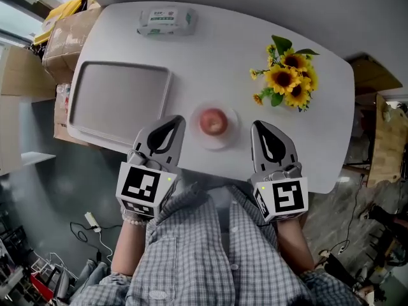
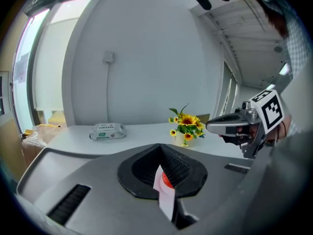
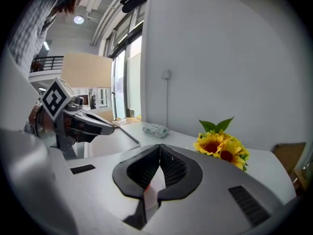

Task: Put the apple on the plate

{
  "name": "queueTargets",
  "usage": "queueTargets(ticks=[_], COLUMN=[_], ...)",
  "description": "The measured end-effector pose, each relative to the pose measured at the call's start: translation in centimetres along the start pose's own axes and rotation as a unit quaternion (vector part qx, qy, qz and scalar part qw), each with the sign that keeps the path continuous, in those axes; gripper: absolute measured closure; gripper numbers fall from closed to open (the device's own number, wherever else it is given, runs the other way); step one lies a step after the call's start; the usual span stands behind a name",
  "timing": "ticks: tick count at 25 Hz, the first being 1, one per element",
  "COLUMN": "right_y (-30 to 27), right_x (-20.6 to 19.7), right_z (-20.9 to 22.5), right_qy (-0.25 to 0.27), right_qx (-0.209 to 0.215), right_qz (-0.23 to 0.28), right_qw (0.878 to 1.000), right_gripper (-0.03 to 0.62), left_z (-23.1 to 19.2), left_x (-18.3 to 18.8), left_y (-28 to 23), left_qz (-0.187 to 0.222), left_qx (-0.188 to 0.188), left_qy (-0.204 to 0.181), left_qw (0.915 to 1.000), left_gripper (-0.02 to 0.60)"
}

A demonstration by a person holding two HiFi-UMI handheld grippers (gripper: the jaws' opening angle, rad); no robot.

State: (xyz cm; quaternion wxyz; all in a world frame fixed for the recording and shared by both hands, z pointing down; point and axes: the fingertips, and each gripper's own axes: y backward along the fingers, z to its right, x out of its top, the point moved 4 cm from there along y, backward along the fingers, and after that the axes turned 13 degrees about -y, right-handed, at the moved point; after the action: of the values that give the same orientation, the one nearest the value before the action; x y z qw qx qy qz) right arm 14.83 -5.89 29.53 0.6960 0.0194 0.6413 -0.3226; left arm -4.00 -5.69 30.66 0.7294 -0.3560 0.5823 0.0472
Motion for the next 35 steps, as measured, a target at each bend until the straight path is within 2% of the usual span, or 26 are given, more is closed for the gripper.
queueTargets(ticks=[5, 13, 19, 22, 26, 32, 35], right_y=[-0.9, -2.7, -3.9, -4.4, -5.0, -5.7, -5.9], right_x=[-1.2, -4.1, -6.5, -8.1, -10.4, -12.8, -13.6], right_z=[0.8, 1.5, 2.6, 3.2, 3.6, 3.6, 3.6], right_qy=[-0.035, -0.049, -0.088, -0.107, -0.128, -0.157, -0.163], right_qx=[-0.028, -0.075, -0.100, -0.102, -0.098, -0.082, -0.080], right_qz=[-0.016, -0.060, -0.081, -0.110, -0.151, -0.195, -0.210], right_qw=[0.999, 0.994, 0.988, 0.983, 0.975, 0.965, 0.961], right_gripper=[0.574, 0.574, 0.574, 0.574, 0.574, 0.572, 0.571], left_z=[-1.3, -1.9, -1.5, -1.3, -0.7, -0.4, -0.2], left_x=[-2.3, -5.3, -7.4, -8.6, -10.2, -11.3, -12.1], left_y=[-1.8, -3.7, -5.2, -5.9, -6.9, -7.8, -8.3], left_qz=[-0.041, -0.094, -0.130, -0.143, -0.159, -0.178, -0.196], left_qx=[-0.022, -0.060, -0.088, -0.101, -0.120, -0.121, -0.121], left_qy=[0.034, 0.025, 0.023, 0.044, 0.093, 0.088, 0.095], left_qw=[0.9983, 0.9934, 0.9873, 0.9836, 0.9755, 0.9726, 0.9685], left_gripper=[0.574, 0.574, 0.574, 0.574, 0.572, 0.572, 0.572])
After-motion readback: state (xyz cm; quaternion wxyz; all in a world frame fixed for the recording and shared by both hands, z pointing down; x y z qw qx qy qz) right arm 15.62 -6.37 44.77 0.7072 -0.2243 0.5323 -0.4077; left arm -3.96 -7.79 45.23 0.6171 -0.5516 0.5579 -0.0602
